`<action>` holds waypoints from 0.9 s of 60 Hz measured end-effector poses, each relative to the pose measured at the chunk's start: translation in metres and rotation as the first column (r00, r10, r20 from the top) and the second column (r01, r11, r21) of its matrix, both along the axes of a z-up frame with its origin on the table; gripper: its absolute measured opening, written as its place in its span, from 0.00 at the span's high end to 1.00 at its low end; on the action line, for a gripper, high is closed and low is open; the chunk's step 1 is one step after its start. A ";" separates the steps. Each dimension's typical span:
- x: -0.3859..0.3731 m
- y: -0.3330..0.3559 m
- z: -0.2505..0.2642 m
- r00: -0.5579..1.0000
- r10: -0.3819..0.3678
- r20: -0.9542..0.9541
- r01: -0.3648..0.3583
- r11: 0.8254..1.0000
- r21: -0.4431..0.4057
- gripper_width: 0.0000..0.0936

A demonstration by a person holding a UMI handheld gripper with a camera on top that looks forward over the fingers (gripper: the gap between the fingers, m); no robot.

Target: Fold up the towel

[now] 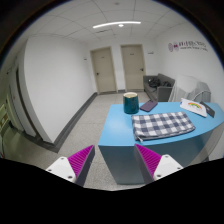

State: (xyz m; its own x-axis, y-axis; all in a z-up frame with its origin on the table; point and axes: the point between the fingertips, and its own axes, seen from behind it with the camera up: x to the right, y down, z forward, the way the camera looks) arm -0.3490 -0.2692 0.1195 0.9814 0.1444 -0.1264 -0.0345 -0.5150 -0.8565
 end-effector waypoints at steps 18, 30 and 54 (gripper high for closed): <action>0.028 0.062 -0.036 0.999 0.010 0.032 -0.010 1.000 -0.021 0.13; 0.053 0.143 -0.086 0.994 0.046 0.099 -0.044 0.999 -0.023 0.17; 0.085 0.230 -0.131 0.977 0.014 0.213 -0.020 0.999 0.026 0.89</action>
